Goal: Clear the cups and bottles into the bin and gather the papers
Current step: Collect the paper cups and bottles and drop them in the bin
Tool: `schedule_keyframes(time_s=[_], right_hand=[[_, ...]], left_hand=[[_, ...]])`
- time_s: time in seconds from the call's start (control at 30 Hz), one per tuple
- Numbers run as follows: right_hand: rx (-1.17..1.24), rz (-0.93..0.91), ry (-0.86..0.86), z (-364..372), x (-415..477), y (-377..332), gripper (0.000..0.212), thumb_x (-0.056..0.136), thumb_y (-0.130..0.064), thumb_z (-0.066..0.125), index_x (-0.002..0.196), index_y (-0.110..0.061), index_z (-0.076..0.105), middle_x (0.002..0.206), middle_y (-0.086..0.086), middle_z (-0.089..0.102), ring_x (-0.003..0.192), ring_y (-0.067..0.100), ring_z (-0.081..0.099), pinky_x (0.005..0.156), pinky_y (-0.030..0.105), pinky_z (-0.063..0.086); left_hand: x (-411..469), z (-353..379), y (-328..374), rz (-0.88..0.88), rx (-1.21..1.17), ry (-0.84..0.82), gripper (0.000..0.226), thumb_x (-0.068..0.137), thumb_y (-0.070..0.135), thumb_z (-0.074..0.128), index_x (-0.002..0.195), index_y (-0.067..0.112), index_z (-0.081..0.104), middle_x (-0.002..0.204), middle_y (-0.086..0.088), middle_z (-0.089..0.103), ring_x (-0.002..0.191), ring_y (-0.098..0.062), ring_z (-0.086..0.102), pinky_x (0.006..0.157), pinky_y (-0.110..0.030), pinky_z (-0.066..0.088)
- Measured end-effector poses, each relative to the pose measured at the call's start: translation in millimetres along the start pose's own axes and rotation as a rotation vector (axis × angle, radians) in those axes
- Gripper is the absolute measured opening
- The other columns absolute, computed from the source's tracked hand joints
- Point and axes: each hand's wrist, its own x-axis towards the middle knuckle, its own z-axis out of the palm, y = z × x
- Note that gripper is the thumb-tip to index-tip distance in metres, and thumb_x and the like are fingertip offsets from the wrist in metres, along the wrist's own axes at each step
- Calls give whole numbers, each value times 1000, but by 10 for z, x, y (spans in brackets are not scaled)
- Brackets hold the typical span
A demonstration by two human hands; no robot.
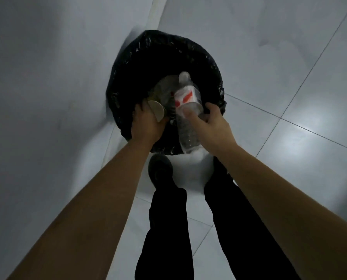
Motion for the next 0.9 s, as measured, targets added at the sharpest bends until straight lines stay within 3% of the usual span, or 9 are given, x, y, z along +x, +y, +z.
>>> schedule_keyframes(time_s=[0.07,0.17,0.33,0.43,0.5,0.67,0.83,0.9], right_hand=[[18,5,13,95,16,-29,85,87,-61,60,152,-18,27,134,3,54,112,22,56,89,32,50],[-44,4,9,97,-81,-61,87,80,-63,60,149,-18,33,137,8,53,122,28,54,102,43,47],[-133,-99,79,-254,-539,-220,59,101,-47,42,150,-15,36,143,10,48,130,26,49,106,38,40],[-174,-261,154,-580,-1079,-428,54,104,-49,35,149,-20,39,146,4,46,129,18,50,104,37,43],[-178,-346,191,-819,-1545,-601,53,103,-49,36,150,-23,38,147,-2,44,128,11,49,102,33,44],[-88,-456,255,-1385,-2806,-1067,60,97,-60,38,149,-31,35,150,-8,38,135,8,43,105,38,47],[-13,-505,310,-1832,-4142,-1556,65,96,-66,32,151,-31,31,153,-9,36,137,8,41,108,42,45],[30,-555,343,-2019,-4661,-1720,62,98,-65,30,151,-33,31,153,-13,36,138,5,39,110,41,43]], left_hand=[[-62,-19,34,-3,17,-22,97,85,54,67,154,8,18,154,-20,28,140,-38,31,108,-49,36],[-346,-180,107,135,-60,89,71,96,49,49,149,4,32,151,-21,36,138,-36,36,109,-49,38],[-1060,-666,240,119,-228,229,51,103,39,37,145,9,43,147,-11,46,135,-24,42,109,-44,41],[-1652,-1178,426,149,-352,282,48,103,36,39,145,12,41,145,-1,47,132,-7,41,107,-14,34],[-2116,-1577,567,149,-416,283,50,102,38,40,146,16,40,144,10,44,133,-1,40,104,-5,28],[-3322,-2619,1037,29,-546,223,61,95,49,43,149,21,37,149,7,44,136,-8,42,114,-38,38],[-4380,-3628,1528,93,-605,349,46,100,34,52,144,22,44,142,8,52,129,-6,50,108,-42,45],[-4733,-4024,1769,143,-640,409,44,99,38,52,142,25,45,140,10,53,126,-4,51,106,-39,46]])
